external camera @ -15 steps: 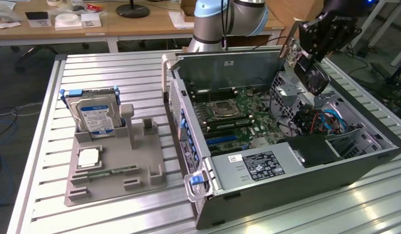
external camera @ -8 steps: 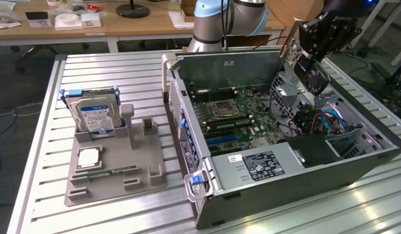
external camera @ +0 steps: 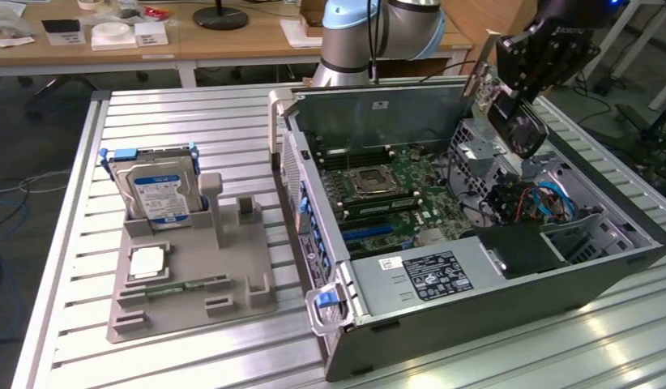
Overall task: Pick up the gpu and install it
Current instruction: 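Insert the gpu into the slot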
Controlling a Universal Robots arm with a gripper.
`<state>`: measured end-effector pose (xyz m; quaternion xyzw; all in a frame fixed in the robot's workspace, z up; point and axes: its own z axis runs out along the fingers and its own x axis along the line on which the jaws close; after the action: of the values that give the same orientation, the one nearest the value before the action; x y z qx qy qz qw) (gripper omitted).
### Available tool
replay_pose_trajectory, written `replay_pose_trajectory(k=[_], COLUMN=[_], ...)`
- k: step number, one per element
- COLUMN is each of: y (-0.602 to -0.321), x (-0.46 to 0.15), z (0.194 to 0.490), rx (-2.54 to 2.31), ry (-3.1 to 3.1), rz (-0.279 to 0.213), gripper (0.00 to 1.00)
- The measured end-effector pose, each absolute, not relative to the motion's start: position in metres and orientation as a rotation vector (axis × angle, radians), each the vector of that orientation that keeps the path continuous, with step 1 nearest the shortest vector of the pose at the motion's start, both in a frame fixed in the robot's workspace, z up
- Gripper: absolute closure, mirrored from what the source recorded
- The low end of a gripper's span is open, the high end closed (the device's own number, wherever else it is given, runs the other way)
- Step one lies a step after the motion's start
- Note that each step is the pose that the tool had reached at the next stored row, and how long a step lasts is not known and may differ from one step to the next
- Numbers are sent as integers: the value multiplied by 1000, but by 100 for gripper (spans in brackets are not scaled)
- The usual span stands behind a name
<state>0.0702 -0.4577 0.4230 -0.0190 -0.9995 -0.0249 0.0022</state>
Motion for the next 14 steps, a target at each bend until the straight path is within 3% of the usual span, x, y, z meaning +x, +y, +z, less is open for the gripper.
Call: replay_pose_trajectory(k=[14], y=[-458], x=[70], z=[423], rx=[167], ry=[-3128], rz=[-77], gripper=[73])
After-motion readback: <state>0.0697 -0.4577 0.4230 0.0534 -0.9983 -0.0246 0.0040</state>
